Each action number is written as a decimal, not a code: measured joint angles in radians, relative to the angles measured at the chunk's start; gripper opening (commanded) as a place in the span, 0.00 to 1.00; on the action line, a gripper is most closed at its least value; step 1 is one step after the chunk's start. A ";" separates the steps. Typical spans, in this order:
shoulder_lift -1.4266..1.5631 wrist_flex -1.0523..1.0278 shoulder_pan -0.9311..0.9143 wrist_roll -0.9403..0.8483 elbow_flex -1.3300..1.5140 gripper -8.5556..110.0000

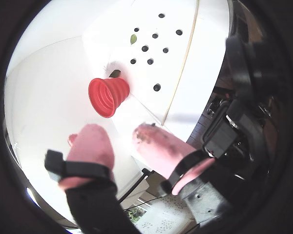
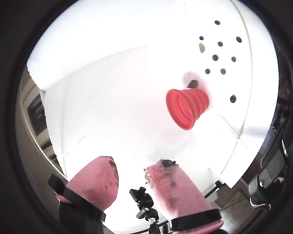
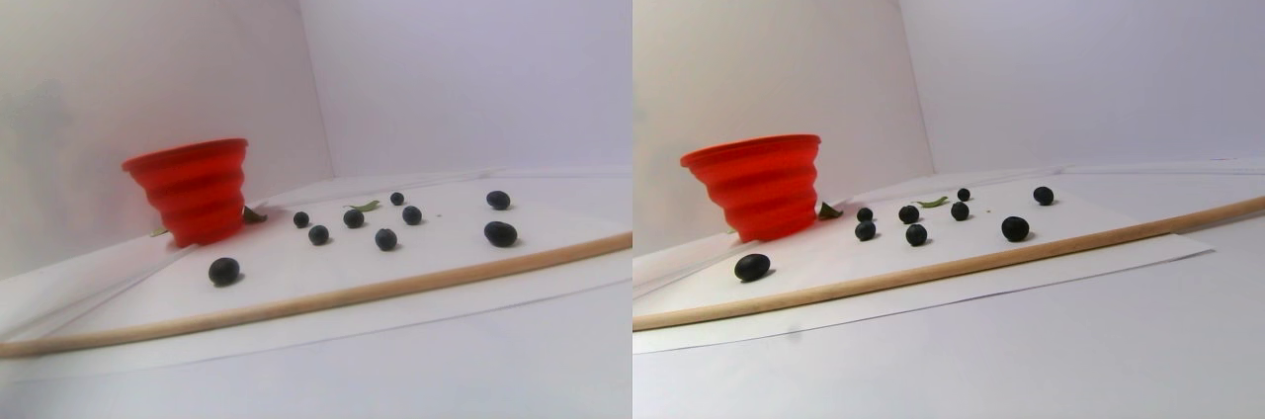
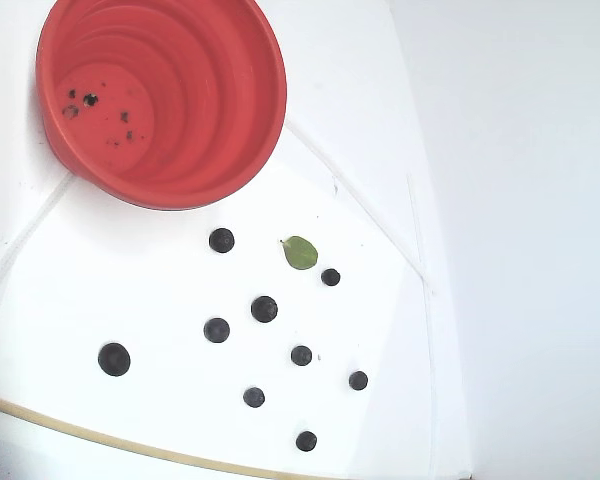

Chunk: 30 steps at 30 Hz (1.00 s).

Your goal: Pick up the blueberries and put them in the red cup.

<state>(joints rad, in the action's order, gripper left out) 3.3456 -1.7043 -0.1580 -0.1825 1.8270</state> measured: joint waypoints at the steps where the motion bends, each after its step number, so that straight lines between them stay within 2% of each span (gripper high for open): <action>1: -0.005 0.020 0.000 -0.006 0.000 0.17; 5: -0.064 0.109 0.012 -0.066 0.012 0.17; 14: -0.077 0.109 0.035 -0.265 0.064 0.18; 30: -0.207 0.213 0.098 -0.716 0.201 0.20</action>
<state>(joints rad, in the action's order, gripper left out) 3.1385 -1.4910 -0.0598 -0.8989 2.0279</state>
